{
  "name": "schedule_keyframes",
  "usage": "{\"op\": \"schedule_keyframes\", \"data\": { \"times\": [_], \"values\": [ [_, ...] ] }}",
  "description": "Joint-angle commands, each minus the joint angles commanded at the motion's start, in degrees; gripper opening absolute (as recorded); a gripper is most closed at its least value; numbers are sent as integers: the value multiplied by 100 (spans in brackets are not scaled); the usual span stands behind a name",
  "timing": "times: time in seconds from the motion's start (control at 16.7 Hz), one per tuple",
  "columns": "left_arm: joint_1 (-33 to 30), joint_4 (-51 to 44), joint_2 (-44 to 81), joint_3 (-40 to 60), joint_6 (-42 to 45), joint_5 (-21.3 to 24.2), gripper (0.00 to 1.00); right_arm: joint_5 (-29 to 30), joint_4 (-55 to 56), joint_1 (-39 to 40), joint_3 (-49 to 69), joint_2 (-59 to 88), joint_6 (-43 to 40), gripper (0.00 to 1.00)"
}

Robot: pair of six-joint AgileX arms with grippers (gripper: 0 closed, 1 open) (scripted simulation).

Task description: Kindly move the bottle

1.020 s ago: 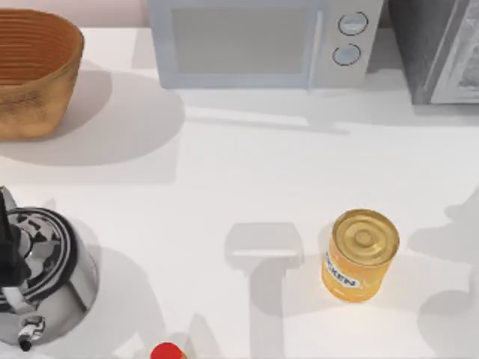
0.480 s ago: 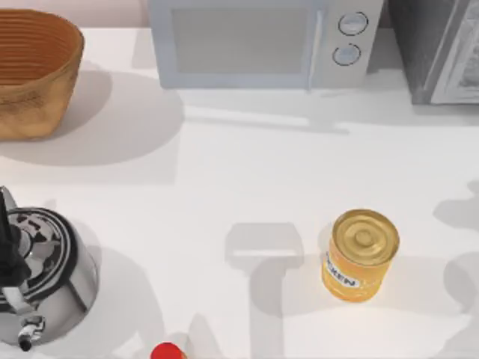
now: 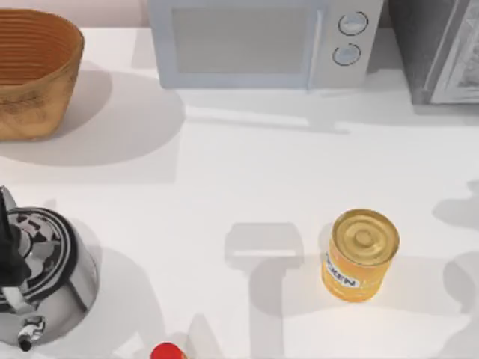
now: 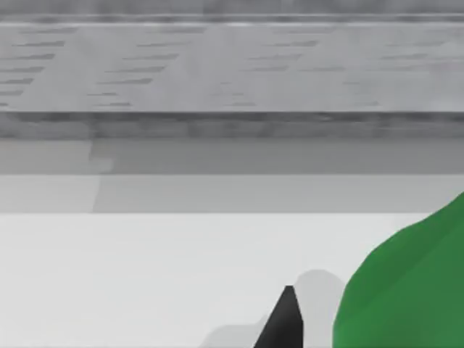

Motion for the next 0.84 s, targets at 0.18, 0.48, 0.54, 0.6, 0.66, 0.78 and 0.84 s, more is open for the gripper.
{"op": "schedule_keyframes", "data": {
  "times": [0.18, 0.48, 0.54, 0.6, 0.66, 0.78, 0.84],
  "values": [
    [0, 0, 0, 0, 0, 0, 100, 0, 0, 0, 0, 0, 0, 60],
    [0, 0, 0, 0, 0, 0, 100, 0, 0, 0, 0, 0, 0, 98],
    [0, 0, 0, 0, 0, 0, 100, 0, 0, 0, 0, 0, 0, 100],
    [0, 0, 0, 0, 0, 0, 100, 0, 0, 0, 0, 0, 0, 100],
    [0, 0, 0, 0, 0, 0, 100, 0, 0, 0, 0, 0, 0, 100],
    [0, 0, 0, 0, 0, 0, 100, 0, 0, 0, 0, 0, 0, 100],
    [0, 0, 0, 0, 0, 0, 100, 0, 0, 0, 0, 0, 0, 100]
  ]
}}
